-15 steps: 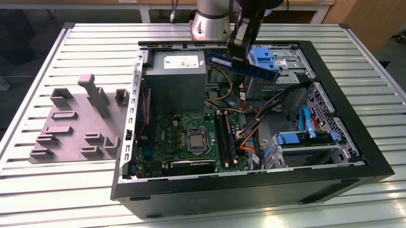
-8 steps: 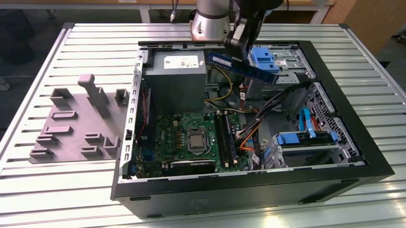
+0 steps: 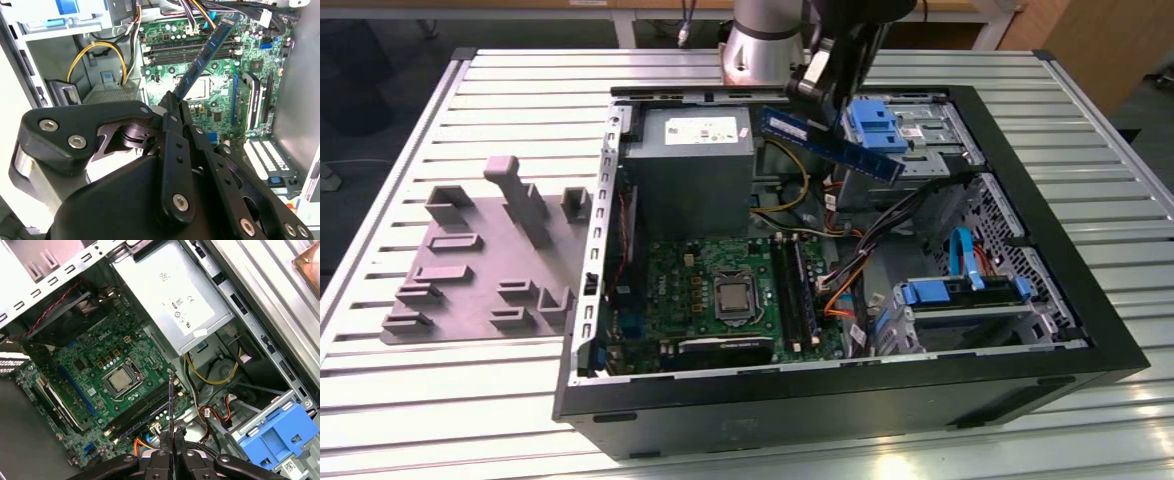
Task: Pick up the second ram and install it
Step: 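Insert the second ram into the second slot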
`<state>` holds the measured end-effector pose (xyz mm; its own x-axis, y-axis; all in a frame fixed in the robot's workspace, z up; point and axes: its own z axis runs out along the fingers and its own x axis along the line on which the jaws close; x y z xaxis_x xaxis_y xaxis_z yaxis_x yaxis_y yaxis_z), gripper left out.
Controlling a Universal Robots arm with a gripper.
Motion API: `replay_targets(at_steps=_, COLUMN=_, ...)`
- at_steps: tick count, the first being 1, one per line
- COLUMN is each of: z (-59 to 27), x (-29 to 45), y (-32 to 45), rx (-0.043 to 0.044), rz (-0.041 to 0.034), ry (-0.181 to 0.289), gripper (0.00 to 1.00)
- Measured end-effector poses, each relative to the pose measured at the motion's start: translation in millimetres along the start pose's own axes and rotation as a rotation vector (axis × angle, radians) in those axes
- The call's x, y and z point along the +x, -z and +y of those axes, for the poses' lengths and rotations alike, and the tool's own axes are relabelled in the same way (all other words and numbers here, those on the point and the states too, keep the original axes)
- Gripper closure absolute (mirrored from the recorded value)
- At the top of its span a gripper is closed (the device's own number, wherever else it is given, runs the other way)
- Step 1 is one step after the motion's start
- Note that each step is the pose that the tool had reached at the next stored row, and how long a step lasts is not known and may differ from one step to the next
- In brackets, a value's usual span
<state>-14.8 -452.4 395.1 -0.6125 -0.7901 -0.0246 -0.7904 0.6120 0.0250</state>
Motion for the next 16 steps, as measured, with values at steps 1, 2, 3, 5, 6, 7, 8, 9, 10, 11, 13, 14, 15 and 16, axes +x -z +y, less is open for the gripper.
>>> replay_targets(at_steps=1, z=0.0, x=0.0, y=-0.1, rx=0.0003, rz=-0.0003, ry=-0.01, gripper=0.86)
replay_targets(at_steps=2, z=0.0, x=0.0, y=-0.2, rx=0.0005, rz=-0.0005, ry=-0.02, gripper=0.86)
replay_targets(at_steps=3, z=0.0, x=0.0, y=-0.3, rx=0.0008, rz=-0.0007, ry=-0.03, gripper=0.86)
replay_targets(at_steps=5, z=0.0, x=0.0, y=-0.6, rx=0.0012, rz=-0.0013, ry=-0.049, gripper=0.86)
replay_targets(at_steps=6, z=0.0, x=0.0, y=-0.7, rx=0.0015, rz=-0.0014, ry=-0.058, gripper=0.86)
replay_targets(at_steps=7, z=0.0, x=0.0, y=-0.8, rx=0.0017, rz=-0.0018, ry=-0.067, gripper=0.86)
replay_targets(at_steps=8, z=0.0, x=0.0, y=-0.9, rx=0.0019, rz=-0.0019, ry=-0.076, gripper=0.86)
replay_targets(at_steps=9, z=0.0, x=0.0, y=-0.9, rx=0.0022, rz=-0.002, ry=-0.084, gripper=0.86)
replay_targets(at_steps=10, z=0.0, x=0.0, y=-1.0, rx=0.0022, rz=-0.0023, ry=-0.091, gripper=0.86)
replay_targets(at_steps=11, z=0.0, x=0.0, y=-1.0, rx=0.0025, rz=-0.0024, ry=-0.098, gripper=0.86)
replay_targets(at_steps=13, z=0.0, x=0.0, y=-1.1, rx=0.0026, rz=-0.0025, ry=-0.105, gripper=0.86)
replay_targets(at_steps=14, z=0.0, x=0.0, y=-1.0, rx=0.0026, rz=-0.0026, ry=-0.105, gripper=0.86)
replay_targets(at_steps=15, z=0.0, x=0.0, y=-1.1, rx=0.0026, rz=-0.0026, ry=-0.105, gripper=0.86)
replay_targets(at_steps=16, z=0.0, x=0.0, y=-1.1, rx=0.0026, rz=-0.0027, ry=-0.105, gripper=0.86)
